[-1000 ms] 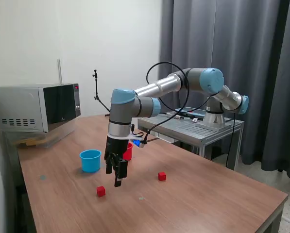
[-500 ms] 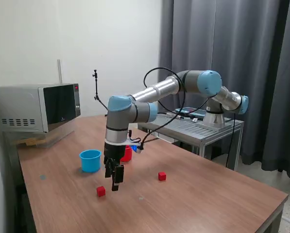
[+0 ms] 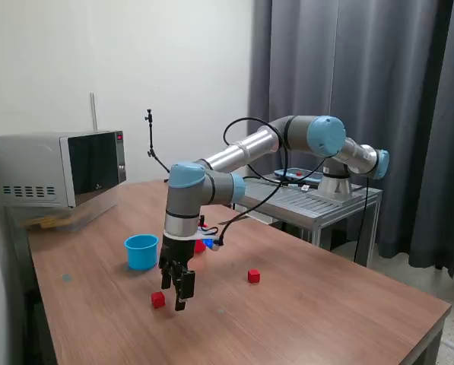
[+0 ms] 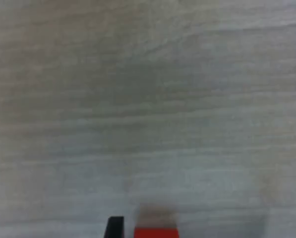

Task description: Place red objects in the red bin, and blue objects in the blue bin.

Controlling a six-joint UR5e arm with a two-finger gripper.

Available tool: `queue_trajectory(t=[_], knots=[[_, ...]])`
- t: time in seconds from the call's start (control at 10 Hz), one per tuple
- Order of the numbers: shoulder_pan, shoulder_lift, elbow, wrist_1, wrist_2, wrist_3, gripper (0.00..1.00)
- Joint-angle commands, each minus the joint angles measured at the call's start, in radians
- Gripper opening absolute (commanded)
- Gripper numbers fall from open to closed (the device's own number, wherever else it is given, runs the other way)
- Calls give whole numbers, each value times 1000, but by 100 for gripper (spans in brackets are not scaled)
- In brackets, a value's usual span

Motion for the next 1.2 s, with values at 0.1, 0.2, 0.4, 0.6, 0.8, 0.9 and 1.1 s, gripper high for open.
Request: queue_trajectory(t=[0.1, 0.2, 0.4, 0.6, 0.8, 0.9, 1.1], knots=[[-3, 3, -22, -38, -6, -36, 100], [-5, 3, -22, -38, -7, -36, 100], [-5, 3, -13, -36, -10, -36, 100], [-15, 3, -3, -35, -10, -35, 100], [-27, 3, -12, -35, -9, -35, 100], [-38, 3, -17, -35, -9, -35, 100], [-41, 3, -17, -35, -7, -36, 100]])
